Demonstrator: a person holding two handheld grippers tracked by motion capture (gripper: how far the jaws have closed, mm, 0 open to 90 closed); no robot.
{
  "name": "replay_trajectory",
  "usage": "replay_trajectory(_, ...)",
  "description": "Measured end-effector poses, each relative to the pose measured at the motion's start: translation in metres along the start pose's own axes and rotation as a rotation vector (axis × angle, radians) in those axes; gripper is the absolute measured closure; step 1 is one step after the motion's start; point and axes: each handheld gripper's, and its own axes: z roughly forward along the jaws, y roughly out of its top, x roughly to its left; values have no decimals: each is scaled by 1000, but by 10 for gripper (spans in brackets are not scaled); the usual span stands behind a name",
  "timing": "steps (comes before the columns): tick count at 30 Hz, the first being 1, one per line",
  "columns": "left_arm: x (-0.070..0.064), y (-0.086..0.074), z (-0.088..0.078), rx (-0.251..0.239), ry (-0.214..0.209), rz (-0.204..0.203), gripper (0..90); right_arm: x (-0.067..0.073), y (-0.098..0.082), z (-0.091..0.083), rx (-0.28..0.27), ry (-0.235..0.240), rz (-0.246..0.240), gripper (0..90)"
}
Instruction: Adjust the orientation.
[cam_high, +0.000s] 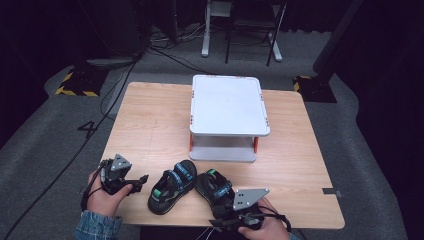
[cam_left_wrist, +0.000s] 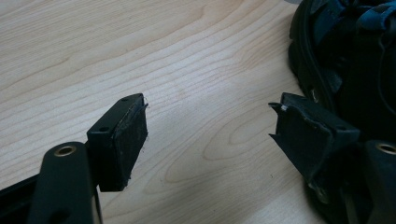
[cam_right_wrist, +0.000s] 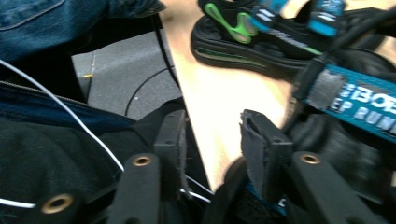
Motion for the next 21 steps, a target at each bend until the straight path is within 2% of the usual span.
replay_trajectory(4, 0, 0, 0, -3, 0, -6, 257, 3, 0, 3, 1, 37, 4, 486)
replay_trajectory(5, 0, 0, 0, -3, 1, -5, 257, 3, 2, 1, -18, 41, 6, 423)
replay_trajectory(6, 0, 0, 0, -2, 1, -5, 257, 3, 2, 1, -18, 41, 6, 423)
replay_trajectory(7, 0, 0, 0, -1, 0, -1, 257, 3, 5, -4, -44, 15, 3, 387)
replay_trajectory(9, 0, 0, 1, 3, -2, 0, 257, 2, 6, -7, -59, 2, -1, 386)
replay_trajectory(10, 0, 0, 1, 5, -5, 1, 257, 0, 7, -11, -78, -17, -1, 378)
replay_trajectory(11, 0, 0, 1, 1, -3, 1, 257, -6, 8, -16, -108, -98, 1, 330)
replay_trajectory(12, 0, 0, 1, 5, -1, 4, 257, -6, 8, -16, -108, -98, 1, 330)
replay_trajectory(13, 0, 0, 2, 6, -3, 5, 257, -14, 7, -21, -108, -217, 4, 271)
replay_trajectory(14, 0, 0, 2, 6, -3, 5, 256, -14, 7, -21, -108, -217, 4, 271)
replay_trajectory(15, 0, 0, 2, 5, -4, 5, 257, -23, 5, -23, -96, -304, 17, 252)
replay_trajectory(17, 0, 0, 2, 9, -3, 2, 256, -32, 3, -22, -100, -313, 62, 241)
replay_trajectory(18, 0, 0, 2, 9, -3, 2, 256, -32, 3, -22, -100, -313, 62, 241)
replay_trajectory(19, 0, -1, 3, 12, 2, 5, 257, -38, 2, -19, -91, -308, 92, 269)
replay_trajectory(20, 0, -1, 3, 12, 2, 5, 256, -38, 2, -19, -91, -308, 92, 269)
replay_trajectory(21, -1, -1, 4, 10, 0, 0, 256, -44, 3, -13, -65, -311, 99, 221)
